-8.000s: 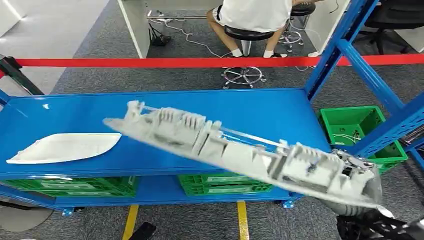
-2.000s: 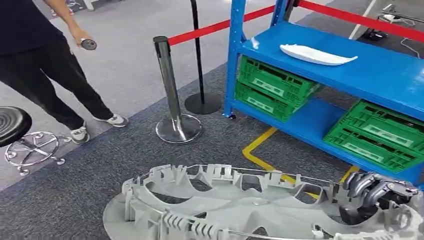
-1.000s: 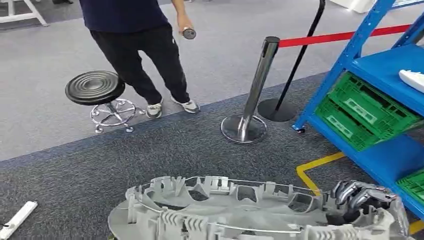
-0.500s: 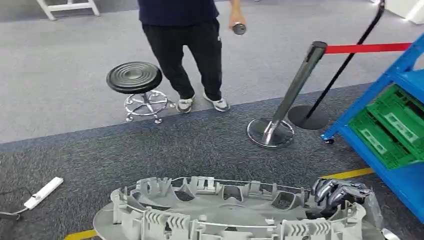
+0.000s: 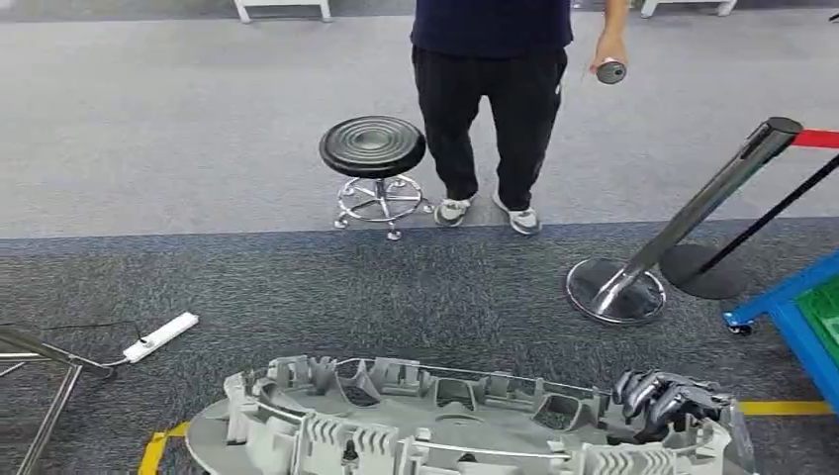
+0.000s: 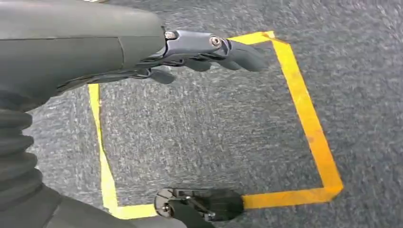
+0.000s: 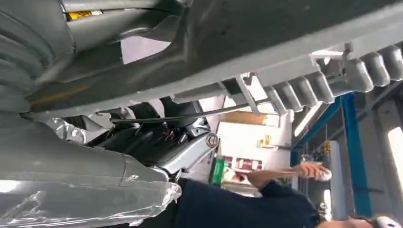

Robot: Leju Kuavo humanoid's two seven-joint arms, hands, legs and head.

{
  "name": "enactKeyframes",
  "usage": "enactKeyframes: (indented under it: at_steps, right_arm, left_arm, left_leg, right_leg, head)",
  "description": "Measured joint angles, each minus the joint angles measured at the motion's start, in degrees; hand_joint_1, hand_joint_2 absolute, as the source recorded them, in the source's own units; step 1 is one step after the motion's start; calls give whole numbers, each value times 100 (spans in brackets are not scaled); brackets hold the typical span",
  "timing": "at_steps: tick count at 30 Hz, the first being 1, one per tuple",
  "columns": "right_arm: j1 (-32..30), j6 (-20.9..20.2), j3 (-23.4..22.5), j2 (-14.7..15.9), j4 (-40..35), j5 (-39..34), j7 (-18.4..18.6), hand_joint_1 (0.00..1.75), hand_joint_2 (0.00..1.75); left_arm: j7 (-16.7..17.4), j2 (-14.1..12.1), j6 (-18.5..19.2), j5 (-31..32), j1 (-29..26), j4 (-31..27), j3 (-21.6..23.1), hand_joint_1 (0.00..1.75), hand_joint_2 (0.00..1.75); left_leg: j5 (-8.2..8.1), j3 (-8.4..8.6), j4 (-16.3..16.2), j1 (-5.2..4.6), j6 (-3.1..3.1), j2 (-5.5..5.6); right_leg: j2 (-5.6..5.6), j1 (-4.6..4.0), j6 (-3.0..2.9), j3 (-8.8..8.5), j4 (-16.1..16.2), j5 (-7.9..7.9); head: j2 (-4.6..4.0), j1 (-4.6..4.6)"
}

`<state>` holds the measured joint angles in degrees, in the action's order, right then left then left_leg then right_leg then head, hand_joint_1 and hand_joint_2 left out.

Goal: Take the parts from the cabinet and place them on the table.

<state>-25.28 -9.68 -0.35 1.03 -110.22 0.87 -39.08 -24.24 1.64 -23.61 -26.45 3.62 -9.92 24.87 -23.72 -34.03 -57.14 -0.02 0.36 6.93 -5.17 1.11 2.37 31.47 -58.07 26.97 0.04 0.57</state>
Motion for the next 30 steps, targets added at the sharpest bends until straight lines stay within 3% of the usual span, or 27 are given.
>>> enactKeyframes:
  at_steps: [3,4,5,6,8,9,10,12,13,14,15,18,19,20,21,23,24,25,26,27,28,29,30]
  right_arm:
    - [4,-9,-2,-6,-2,-2,-4,175,175]
    - [15,-13,-4,-15,-2,-2,-2,175,175]
    - [-1,-13,-7,-26,-15,-4,-11,175,175]
    - [-13,-11,-7,-37,-17,0,-13,175,175]
    - [-34,44,-15,-74,-20,103,-22,175,175]
    - [-63,57,-28,-90,-35,129,-24,175,175]
    - [-101,74,-44,-109,-74,153,-24,175,175]
    - [-83,98,-70,-149,-149,162,-9,175,175]
    - [-81,123,-79,-184,-190,179,9,175,175]
    - [-84,129,-81,-214,-230,212,24,175,175]
    - [-92,146,-81,-227,-269,234,35,175,175]
    - [-77,241,-68,-256,-337,319,90,175,175]
    - [-54,295,-61,-256,-363,313,138,175,175]
    - [9,352,-37,-245,-367,269,208,175,175]
    - [116,417,17,-180,-361,197,314,175,175]
    - [392,490,103,-89,-321,68,440,175,175]
    - [495,518,138,-35,-299,33,474,175,175]
    - [563,529,164,9,-280,9,492,175,175]
    - [610,546,181,46,-267,-11,498,175,175]
    - [640,564,195,87,-260,-28,511,175,175]
    - [657,595,205,127,-262,-46,514,175,175]
    - [683,608,208,158,-260,-61,516,175,175]
    - [690,614,214,193,-254,-83,516,175,175]
  left_arm:
    - [-4,-11,0,0,-51,0,0,0,175]
    - [-7,-24,-2,-2,-65,0,0,0,175]
    - [-11,-24,0,-2,-55,0,0,0,175]
    - [-9,-24,-2,-2,-35,0,0,0,175]
    - [74,-24,-61,11,-32,0,2,0,175]
    - [105,-31,-85,32,-49,0,2,0,175]
    - [125,-44,-114,74,-74,2,4,0,175]
    - [175,-112,-164,107,-110,4,9,0,175]
    - [221,-149,-190,105,-109,4,9,0,175]
    - [298,-166,-221,105,-100,4,9,0,175]
    - [402,-186,-249,94,-86,4,9,0,175]
    - [509,-208,-262,61,-159,9,11,0,175]
    - [446,-219,-214,52,-174,9,9,0,175]
    - [299,-216,-104,46,-154,9,9,0,175]
    - [171,-186,-33,70,-74,7,9,0,175]
    - [175,-109,-7,120,134,7,17,0,175]
    - [228,-87,-13,125,202,4,20,0,175]
    - [265,-65,-17,129,239,7,20,0,175]
    - [306,-39,-17,129,255,4,22,0,175]
    - [378,-24,-13,129,255,7,26,0,175]
    - [437,-20,0,120,252,4,26,0,175]
    - [466,-17,29,125,240,4,26,0,175]
    - [468,-17,72,144,250,7,31,0,175]
  left_leg:
    - [62,-55,41,44,-126,174]
    - [-20,-78,-35,37,-126,-95]
    - [-226,-205,-284,9,-142,-378]
    - [-463,-395,-688,8,-164,-516]
    - [-845,-792,-1577,17,-190,-622]
    - [-867,-861,-1757,20,-198,-629]
    - [-748,-791,-1655,20,-202,-632]
    - [-296,-309,-799,19,-194,-738]
    - [-121,-30,-328,17,-186,-900]
    - [-124,136,-33,-20,-203,-1174]
    - [-140,121,18,-25,-114,-1090]
    - [-131,93,31,-46,-8,-885]
    - [-106,107,45,-7,31,-830]
    - [-99,102,44,1,52,-780]
    - [-89,87,44,1,91,-716]
    - [-70,63,42,-5,119,-561]
    - [-66,66,42,-7,119,-481]
    - [-63,76,41,-7,119,-404]
    - [-57,88,40,-5,111,-324]
    - [-55,102,38,0,105,-241]
    - [-54,112,37,7,94,-160]
    - [-44,89,37,8,63,-102]
    - [-30,32,-9,-14,29,-29]
  right_leg:
    - [159,-28,-80,12,17,-40]
    - [257,-16,-130,-12,61,-68]
    - [325,-23,-167,-17,75,-73]
    - [409,-37,-175,-14,75,-70]
    - [596,-57,-194,-11,75,-56]
    - [677,-60,-196,-13,75,-54]
    - [762,-60,-195,-15,74,-48]
    - [895,-59,-179,-29,72,-37]
    - [955,-60,-159,-51,70,-25]
    - [1008,-120,-117,-51,46,6]
    - [1070,-126,-91,-42,8,33]
    - [1264,-116,-15,-107,43,52]
    - [1126,-76,37,-53,7,103]
    - [812,-70,59,8,-186,239]
    - [633,-63,69,199,-600,456]
    - [533,-67,86,688,-1579,844]
    - [527,-69,80,830,-1826,874]
    - [525,-69,68,823,-1776,762]
    - [518,-65,57,703,-1490,542]
    - [473,-56,41,468,-978,249]
    - [333,-39,39,195,-408,-22]
    - [-47,12,50,50,-97,-11]
    - [-143,46,53,12,35,7]
  head:
    - [0,0]
    - [0,-2]
    - [0,-37]
    - [0,-42]
    - [0,-39]
    - [0,-44]
    - [0,-42]
    - [0,-44]
    - [0,-46]
    - [0,-46]
    - [2,-44]
    - [0,-26]
    - [2,-24]
    - [0,-2]
    - [0,13]
    - [0,22]
    - [0,22]
    - [0,20]
    - [0,24]
    - [0,20]
    - [0,24]
    - [0,24]
    - [0,13]
